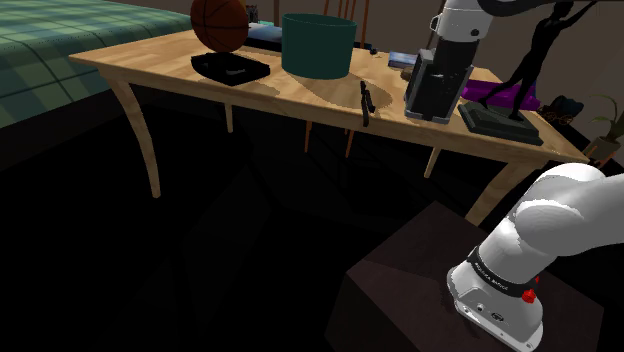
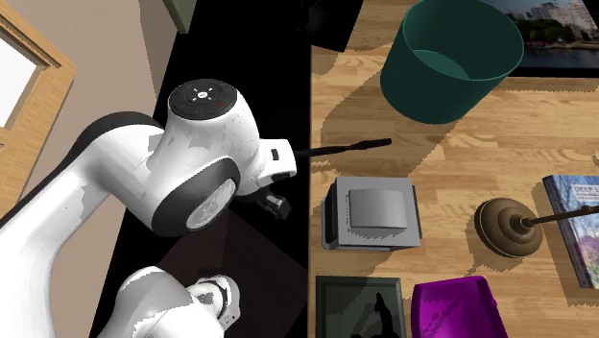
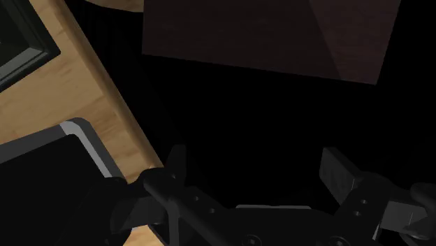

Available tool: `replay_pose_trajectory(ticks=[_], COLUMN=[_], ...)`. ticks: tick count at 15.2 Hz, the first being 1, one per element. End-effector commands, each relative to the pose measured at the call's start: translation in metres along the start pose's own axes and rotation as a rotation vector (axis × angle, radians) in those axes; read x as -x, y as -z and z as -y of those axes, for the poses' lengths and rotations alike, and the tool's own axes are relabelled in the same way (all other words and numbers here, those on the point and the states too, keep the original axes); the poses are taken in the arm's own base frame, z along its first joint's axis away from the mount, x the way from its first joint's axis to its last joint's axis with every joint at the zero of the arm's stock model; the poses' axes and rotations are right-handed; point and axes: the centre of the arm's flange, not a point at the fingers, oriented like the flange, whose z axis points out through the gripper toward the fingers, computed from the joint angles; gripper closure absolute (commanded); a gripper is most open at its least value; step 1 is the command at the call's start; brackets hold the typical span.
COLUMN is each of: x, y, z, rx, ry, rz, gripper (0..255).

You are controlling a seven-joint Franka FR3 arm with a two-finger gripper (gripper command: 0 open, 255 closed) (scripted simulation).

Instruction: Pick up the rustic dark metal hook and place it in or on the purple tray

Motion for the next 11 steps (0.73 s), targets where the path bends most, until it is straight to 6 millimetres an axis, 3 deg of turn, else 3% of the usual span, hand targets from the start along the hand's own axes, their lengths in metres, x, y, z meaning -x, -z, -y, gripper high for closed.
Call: replay_pose_trajectory(ticks=[1, 6, 11], x=[0.0, -0.061, -0.118], y=[0.0, -0.004, -0.007], z=[0.0, -0.012, -0.036], rx=[0.0, -0.078, -0.156], ry=[0.0, -0.227, -0.454], rz=[0.0, -0.023, -0.045], gripper=[0, 0, 0])
